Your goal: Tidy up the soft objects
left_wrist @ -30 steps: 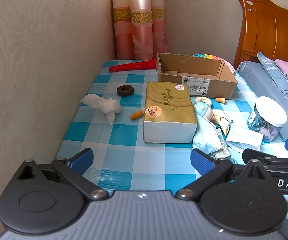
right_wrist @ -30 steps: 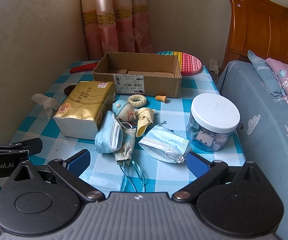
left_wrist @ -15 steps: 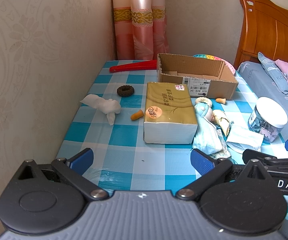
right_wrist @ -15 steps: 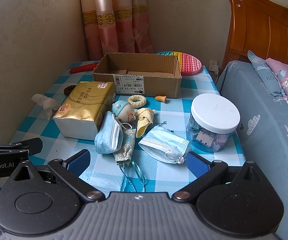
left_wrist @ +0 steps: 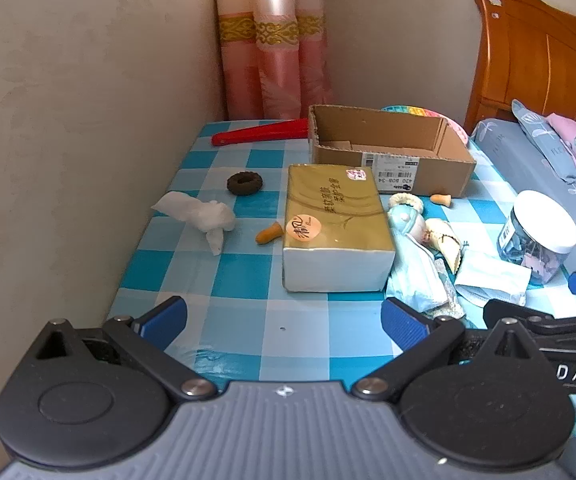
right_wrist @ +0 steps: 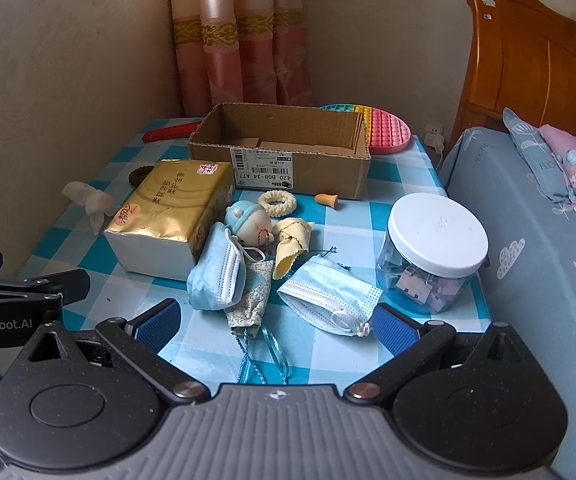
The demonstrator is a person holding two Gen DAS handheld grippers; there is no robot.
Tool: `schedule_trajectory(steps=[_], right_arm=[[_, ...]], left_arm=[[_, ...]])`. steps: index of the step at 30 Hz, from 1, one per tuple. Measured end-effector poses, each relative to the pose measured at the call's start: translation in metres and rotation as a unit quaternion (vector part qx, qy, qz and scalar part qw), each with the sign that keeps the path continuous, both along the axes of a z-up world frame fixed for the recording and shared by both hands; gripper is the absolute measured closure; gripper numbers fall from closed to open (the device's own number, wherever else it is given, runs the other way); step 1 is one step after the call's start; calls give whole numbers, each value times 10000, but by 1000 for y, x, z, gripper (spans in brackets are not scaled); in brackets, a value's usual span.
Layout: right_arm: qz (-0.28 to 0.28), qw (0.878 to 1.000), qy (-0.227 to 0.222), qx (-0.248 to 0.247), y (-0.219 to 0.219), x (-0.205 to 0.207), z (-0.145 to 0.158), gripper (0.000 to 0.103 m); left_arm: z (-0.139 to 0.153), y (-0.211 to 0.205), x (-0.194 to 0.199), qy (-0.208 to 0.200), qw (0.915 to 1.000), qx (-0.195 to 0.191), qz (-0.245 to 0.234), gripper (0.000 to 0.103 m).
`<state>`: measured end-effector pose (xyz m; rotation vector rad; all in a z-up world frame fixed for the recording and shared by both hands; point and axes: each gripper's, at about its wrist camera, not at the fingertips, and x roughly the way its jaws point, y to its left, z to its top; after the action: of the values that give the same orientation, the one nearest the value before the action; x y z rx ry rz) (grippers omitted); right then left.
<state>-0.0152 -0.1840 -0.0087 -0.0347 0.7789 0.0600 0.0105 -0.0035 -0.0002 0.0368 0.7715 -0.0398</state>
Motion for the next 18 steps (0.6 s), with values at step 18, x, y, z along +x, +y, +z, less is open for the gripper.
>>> schedule_trajectory(steps=[18], right_arm=[[754,9971,12,-68,4,20,-23,0]], left_arm=[[-31,9,20,6,9999,-20,-150,1]])
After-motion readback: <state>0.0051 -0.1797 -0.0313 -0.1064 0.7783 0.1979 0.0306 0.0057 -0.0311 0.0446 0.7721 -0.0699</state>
